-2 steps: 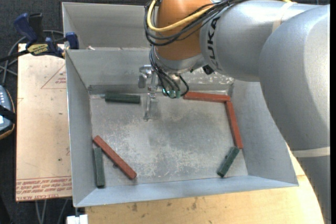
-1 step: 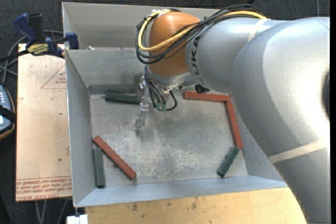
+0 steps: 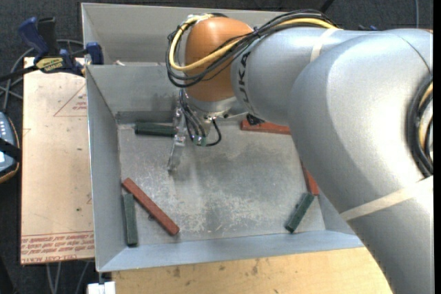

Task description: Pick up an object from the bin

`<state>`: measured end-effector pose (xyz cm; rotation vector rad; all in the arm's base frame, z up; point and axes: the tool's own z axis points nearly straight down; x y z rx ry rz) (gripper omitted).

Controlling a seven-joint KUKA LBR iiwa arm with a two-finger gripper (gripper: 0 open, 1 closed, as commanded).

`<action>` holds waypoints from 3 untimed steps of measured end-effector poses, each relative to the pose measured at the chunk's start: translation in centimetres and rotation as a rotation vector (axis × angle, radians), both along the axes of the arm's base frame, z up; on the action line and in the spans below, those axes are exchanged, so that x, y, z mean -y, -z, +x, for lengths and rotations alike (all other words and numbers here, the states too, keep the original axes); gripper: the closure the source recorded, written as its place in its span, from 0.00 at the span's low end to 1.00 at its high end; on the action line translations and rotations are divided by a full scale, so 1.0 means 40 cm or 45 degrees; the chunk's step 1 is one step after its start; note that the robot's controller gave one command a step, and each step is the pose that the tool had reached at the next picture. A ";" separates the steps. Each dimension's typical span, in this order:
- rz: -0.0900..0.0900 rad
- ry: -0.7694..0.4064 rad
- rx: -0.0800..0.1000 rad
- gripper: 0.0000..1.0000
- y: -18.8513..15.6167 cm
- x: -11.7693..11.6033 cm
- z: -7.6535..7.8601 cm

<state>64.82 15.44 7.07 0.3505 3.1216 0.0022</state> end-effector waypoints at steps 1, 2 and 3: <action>0.003 0.003 0.005 1.00 -0.004 0.000 0.003; -0.001 0.137 0.000 1.00 -0.098 0.068 -0.091; 0.001 0.057 0.013 1.00 -0.323 0.097 -0.115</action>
Offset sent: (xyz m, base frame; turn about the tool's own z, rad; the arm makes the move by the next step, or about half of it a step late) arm 0.0000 0.0000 0.0000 0.0000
